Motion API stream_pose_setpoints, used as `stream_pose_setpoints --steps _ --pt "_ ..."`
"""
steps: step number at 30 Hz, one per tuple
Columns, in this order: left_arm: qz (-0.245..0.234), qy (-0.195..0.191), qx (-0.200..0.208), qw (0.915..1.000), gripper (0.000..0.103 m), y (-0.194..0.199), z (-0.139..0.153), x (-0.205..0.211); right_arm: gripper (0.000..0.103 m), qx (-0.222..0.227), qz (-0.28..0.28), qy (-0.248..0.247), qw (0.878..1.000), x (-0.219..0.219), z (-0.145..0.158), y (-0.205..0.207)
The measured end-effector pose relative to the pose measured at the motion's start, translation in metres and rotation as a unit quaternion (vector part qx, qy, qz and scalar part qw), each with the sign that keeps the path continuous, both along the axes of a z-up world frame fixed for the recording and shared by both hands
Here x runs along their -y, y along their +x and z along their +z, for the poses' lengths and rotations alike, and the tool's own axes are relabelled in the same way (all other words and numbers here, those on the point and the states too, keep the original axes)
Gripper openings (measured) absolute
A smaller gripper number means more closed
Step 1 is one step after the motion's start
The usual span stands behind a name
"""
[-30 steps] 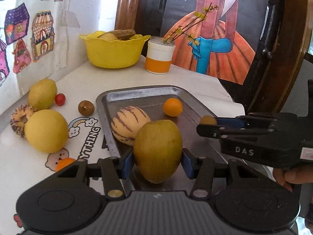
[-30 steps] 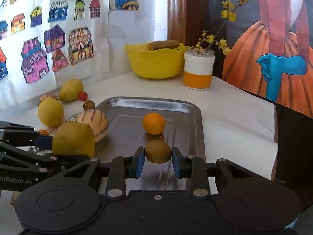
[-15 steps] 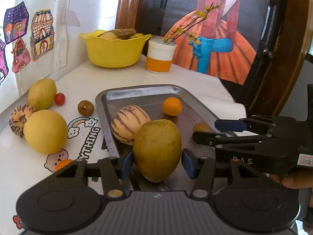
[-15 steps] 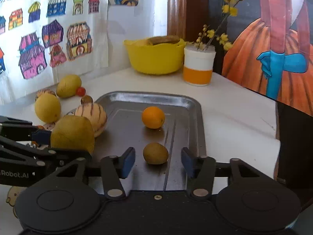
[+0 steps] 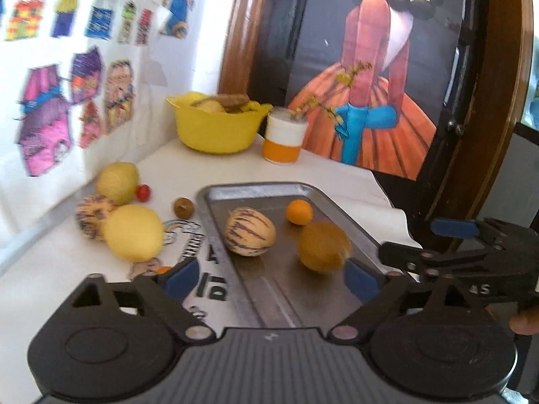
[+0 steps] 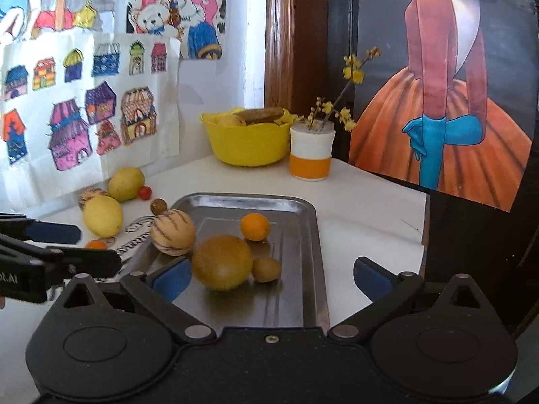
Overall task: Organize fruits
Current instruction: 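Lower the pear onto the tray with the left tool while the right tool releases the kiwi there, then move the left tool to a round yellow lemon while the right tool moves to another orange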
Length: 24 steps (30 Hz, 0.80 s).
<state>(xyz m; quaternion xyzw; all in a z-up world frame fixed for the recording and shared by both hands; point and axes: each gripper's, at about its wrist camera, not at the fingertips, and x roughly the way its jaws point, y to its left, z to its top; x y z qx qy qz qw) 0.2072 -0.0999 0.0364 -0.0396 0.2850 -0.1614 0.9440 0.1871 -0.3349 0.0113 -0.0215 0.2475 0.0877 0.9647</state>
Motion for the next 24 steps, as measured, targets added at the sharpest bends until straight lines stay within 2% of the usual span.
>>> stream_pose_setpoints --steps 10,24 --pt "0.052 0.009 0.016 0.9985 0.102 -0.047 0.01 -0.05 0.102 -0.014 0.016 0.017 1.0 -0.028 0.012 -0.055" --pt "0.135 0.026 -0.015 0.9904 0.102 -0.086 -0.005 -0.126 0.102 -0.057 0.089 0.007 0.994 -0.099 0.0 -0.089"
